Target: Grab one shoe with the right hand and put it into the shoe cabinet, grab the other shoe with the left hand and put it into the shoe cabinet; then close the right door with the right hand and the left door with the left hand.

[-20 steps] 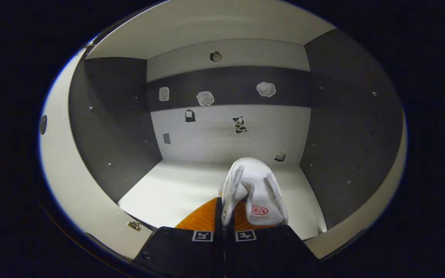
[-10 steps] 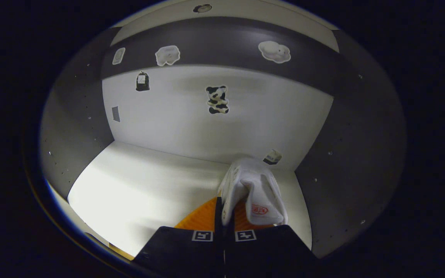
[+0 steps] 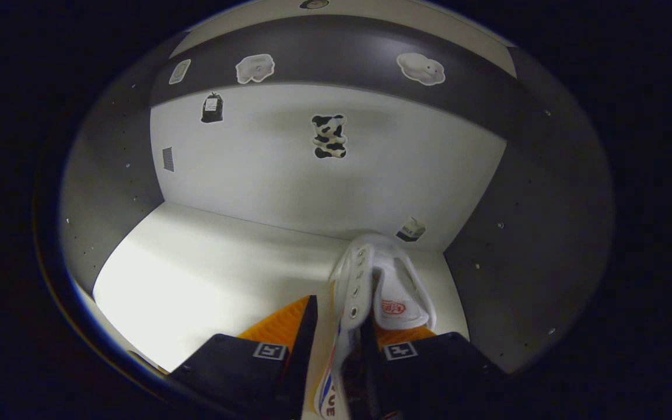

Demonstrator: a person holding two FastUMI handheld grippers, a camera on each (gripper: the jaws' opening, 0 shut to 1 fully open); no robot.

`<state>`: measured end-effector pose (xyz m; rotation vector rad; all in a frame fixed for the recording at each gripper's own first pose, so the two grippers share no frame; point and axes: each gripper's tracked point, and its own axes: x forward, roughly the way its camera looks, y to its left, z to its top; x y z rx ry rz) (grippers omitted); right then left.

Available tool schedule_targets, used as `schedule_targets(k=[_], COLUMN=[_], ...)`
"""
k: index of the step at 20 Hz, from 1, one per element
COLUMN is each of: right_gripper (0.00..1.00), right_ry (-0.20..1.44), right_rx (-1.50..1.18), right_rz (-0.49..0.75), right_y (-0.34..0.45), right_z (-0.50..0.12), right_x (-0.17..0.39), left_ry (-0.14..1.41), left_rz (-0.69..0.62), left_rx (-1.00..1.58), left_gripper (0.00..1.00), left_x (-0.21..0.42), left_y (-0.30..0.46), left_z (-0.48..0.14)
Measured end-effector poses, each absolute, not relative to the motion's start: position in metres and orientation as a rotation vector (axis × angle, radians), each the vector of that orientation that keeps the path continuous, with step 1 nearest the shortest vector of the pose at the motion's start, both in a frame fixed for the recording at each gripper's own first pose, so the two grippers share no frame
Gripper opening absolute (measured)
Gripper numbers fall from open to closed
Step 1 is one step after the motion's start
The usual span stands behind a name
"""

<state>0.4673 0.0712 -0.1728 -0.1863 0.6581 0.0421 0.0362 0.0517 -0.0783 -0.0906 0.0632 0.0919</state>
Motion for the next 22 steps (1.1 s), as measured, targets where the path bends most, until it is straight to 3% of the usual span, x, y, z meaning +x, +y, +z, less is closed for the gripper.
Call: schedule_targets(k=[1,3,8,15,22], right_gripper=[0.61,0.78,0.98,0.99,0.98], right_ry=[0.654,0.635,0.569,0.318,0.102], right_rx=[-0.181,-0.201,-0.155,-0.083,0.001], right_rz=[0.048,0.051,0.049,0.146,0.216], right_y=[0.074,0.077,0.080,0.100,0.107], right_z=[-0.170,-0.161,-0.136,-0.065,-0.021], right_x=[0.463,0.456,0.425,0.354,0.227], left_ry=[0.062,0.055,0.057,0.053,0.060], left_rz=[0.089,0.087,0.074,0.072,0.073], left_rx=[-0.092,-0.093,-0.108,-0.112,-0.097], left_gripper=[0.96,0.96,0.96,0.96,0.96], left_x=[0.035,0.030,0.014,-0.002,-0.022], left_y=[0.051,0.051,0.048,0.047,0.047], left_z=[-0.077,-0.075,-0.075,-0.079,-0.105])
